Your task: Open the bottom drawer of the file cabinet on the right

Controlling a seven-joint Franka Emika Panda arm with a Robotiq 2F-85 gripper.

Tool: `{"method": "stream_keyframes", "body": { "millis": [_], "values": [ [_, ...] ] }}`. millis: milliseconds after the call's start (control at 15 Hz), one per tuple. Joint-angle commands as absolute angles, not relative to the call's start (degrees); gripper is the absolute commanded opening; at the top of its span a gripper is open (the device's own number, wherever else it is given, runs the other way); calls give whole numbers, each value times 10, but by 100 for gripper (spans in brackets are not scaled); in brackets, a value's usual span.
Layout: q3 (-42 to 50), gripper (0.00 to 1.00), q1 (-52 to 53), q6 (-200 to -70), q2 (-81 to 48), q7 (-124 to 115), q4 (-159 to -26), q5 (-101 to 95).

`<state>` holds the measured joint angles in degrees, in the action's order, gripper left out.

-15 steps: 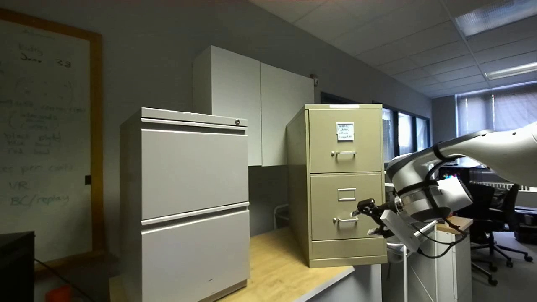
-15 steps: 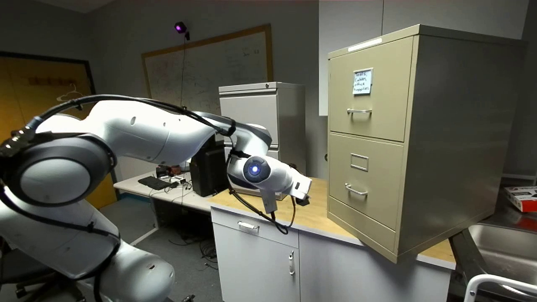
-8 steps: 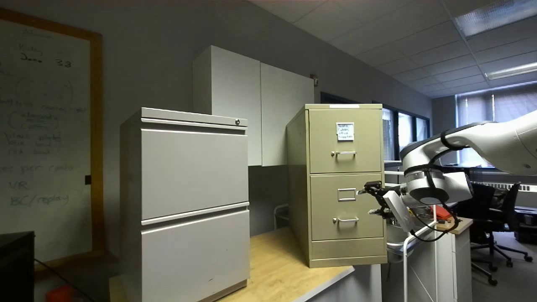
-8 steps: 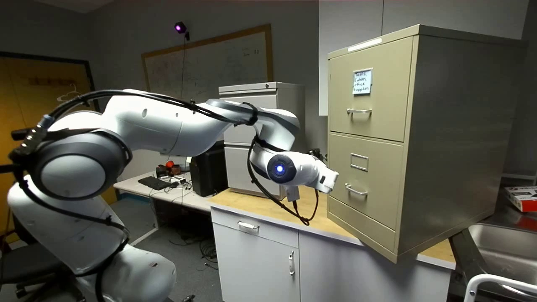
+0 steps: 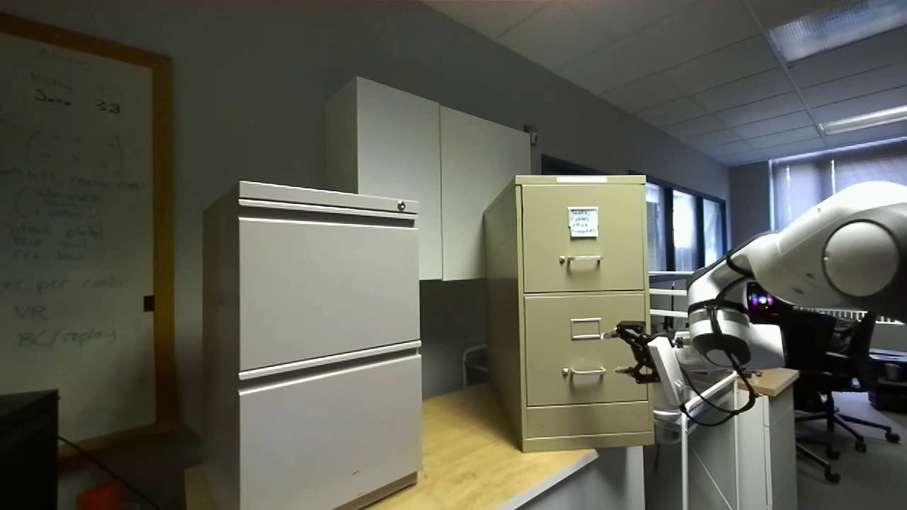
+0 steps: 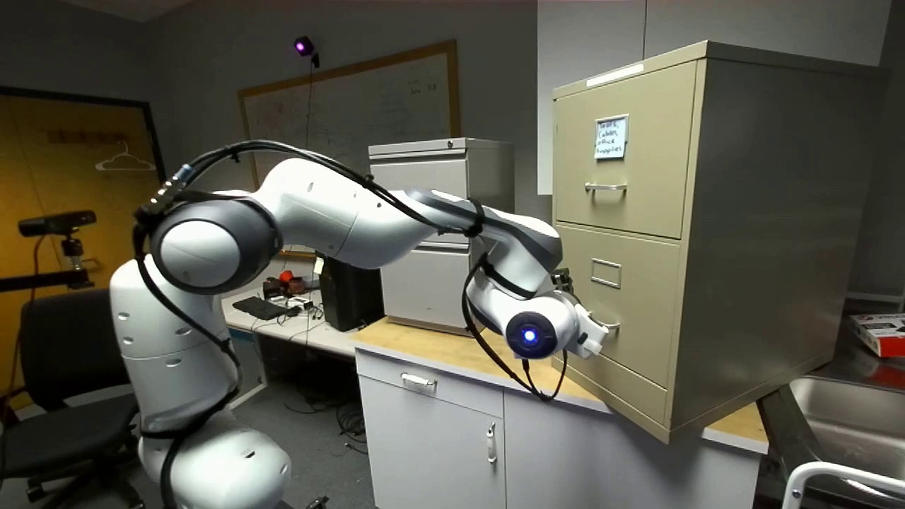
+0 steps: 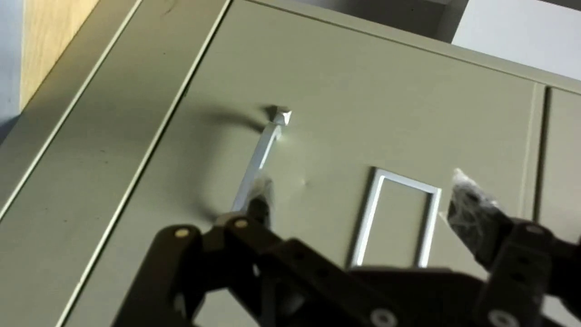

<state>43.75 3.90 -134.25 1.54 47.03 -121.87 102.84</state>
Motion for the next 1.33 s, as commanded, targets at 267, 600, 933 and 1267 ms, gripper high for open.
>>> {"method": "stream_keyframes", "body": {
  "millis": [267,600,933,1267],
  "values": [
    [300,100,-124,-1337,-141,394,-1095,1049],
    [253,100,-174,-1358,-181,345,-1022,1037],
    [223,100,-186,-1365,-222,310,-971,1018],
    [204,100,-190,-1364,-255,294,-963,998]
  ]
}}
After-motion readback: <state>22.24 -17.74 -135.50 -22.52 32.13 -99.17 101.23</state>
